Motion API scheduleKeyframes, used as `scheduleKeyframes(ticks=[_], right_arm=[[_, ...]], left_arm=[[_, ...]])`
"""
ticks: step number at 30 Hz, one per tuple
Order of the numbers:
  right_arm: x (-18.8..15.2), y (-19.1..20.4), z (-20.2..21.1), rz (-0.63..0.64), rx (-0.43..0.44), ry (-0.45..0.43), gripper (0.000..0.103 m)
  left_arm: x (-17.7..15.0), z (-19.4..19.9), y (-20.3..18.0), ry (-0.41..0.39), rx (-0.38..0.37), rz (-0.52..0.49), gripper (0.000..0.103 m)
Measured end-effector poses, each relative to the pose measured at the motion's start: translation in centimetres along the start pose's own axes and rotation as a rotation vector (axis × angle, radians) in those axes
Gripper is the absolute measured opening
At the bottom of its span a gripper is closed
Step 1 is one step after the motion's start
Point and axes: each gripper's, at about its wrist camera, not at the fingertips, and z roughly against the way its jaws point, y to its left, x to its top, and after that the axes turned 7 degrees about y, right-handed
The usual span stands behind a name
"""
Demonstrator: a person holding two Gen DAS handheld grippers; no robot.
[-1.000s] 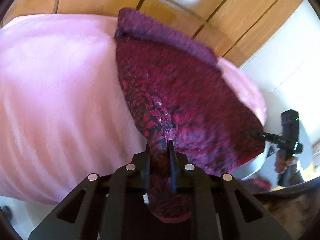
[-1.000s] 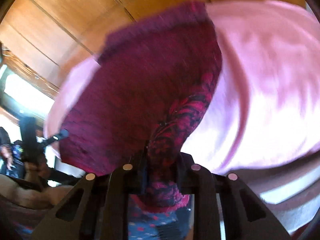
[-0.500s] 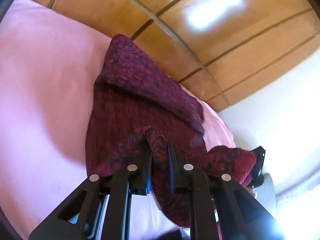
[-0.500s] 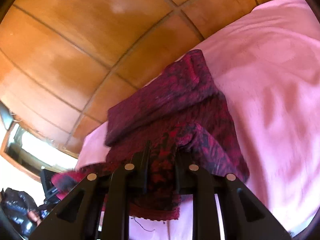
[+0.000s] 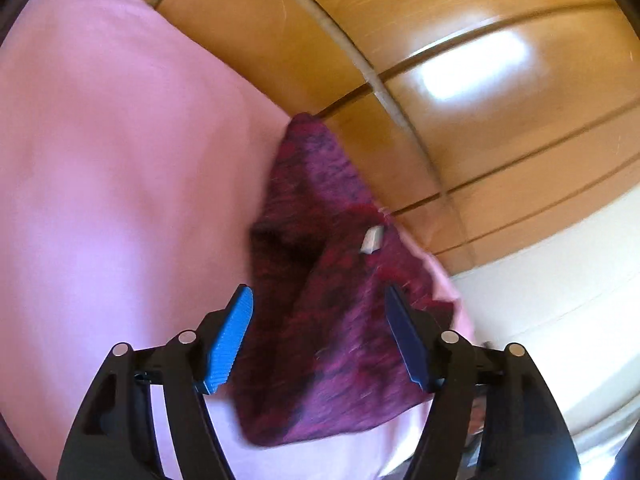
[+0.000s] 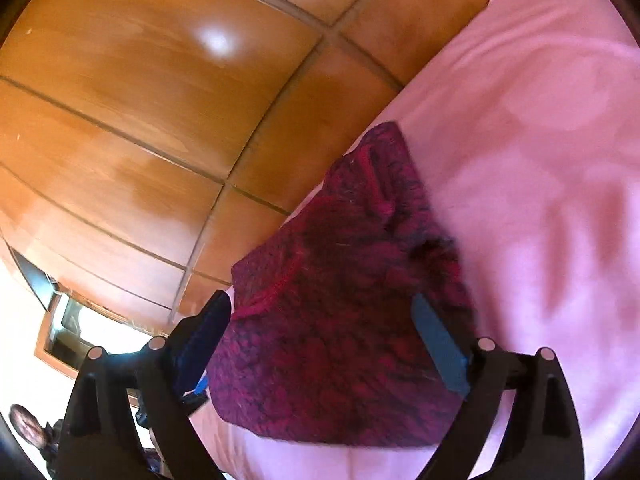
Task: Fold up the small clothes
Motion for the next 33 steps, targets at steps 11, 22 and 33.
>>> scheduleKeyframes(ticks=[11,22,33], right_arm=[[-6.0,-2.6,-1.1,0.139,-0.316,0.062,0.045],[-7.2,0.7,1.6,0.159,-0.304,0.005,0.021],[-10.6,-1.1,3.3,0.108,-0.324,0.122,0.021]], left_arm=[[-6.0,-3.3,-1.1,0.098,0.121,-0.234,0.052],[-6.6,-1.1,-1.1,0.088,0.084,-0.191,0.011],[-12.1,1.1,0.9,0.177,0.086,-0.162,0.012]])
